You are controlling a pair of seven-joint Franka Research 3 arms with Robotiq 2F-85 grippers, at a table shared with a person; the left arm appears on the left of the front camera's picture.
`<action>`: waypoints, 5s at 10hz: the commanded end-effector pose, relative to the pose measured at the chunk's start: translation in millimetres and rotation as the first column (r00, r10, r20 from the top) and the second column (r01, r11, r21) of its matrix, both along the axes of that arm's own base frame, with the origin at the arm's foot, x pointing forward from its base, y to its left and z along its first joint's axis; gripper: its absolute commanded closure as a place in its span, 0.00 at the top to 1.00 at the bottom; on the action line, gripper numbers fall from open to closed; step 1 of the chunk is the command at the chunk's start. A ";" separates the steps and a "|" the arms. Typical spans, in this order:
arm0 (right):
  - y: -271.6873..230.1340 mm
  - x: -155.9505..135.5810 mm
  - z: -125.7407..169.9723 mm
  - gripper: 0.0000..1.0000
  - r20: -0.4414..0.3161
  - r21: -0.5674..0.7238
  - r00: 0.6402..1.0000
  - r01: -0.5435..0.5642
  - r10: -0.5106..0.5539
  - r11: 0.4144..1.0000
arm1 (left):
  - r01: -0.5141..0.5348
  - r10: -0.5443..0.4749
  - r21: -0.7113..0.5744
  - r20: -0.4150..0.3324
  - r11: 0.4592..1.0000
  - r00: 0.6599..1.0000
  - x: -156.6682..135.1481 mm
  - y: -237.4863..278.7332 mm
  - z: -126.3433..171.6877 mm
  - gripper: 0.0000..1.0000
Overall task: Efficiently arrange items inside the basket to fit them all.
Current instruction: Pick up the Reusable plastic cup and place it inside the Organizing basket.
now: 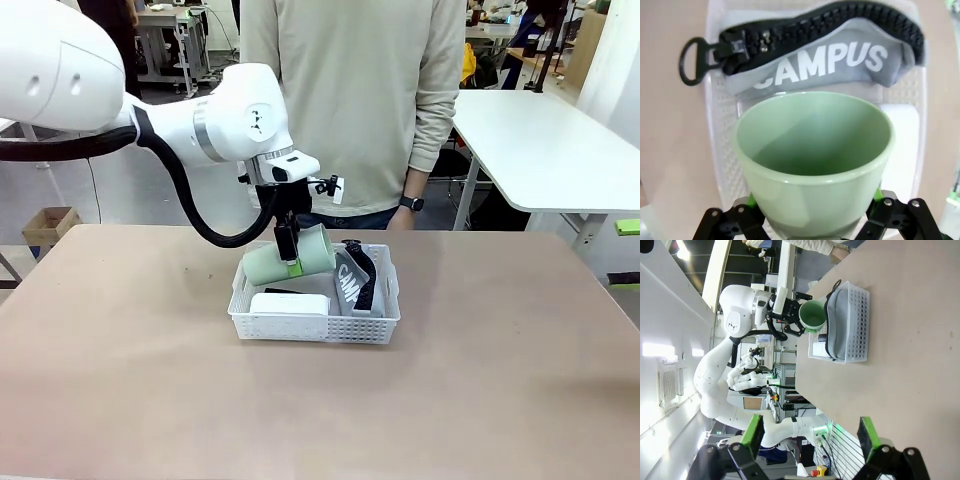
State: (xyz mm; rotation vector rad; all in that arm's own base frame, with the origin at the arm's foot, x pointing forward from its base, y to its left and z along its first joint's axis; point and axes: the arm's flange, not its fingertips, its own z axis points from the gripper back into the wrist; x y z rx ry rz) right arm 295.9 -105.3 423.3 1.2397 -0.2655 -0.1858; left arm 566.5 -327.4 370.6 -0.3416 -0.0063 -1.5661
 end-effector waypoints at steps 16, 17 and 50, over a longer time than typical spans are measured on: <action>1.0 0.4 5.4 1.00 -0.008 0.021 1.000 0.009 -0.008 1.000 | 0.016 -0.018 0.254 0.004 0.967 1.000 18.6 -40.5 -31.9 0.88; 1.0 0.4 5.4 1.00 -0.008 0.021 1.000 0.009 -0.008 1.000 | 0.018 -0.019 0.256 0.004 0.967 1.000 18.5 -41.5 -33.5 0.88; 1.0 0.4 5.4 1.00 -0.008 0.021 1.000 0.009 -0.008 1.000 | -0.889 0.400 -0.429 -0.796 0.159 0.455 -151.0 442.2 59.4 1.00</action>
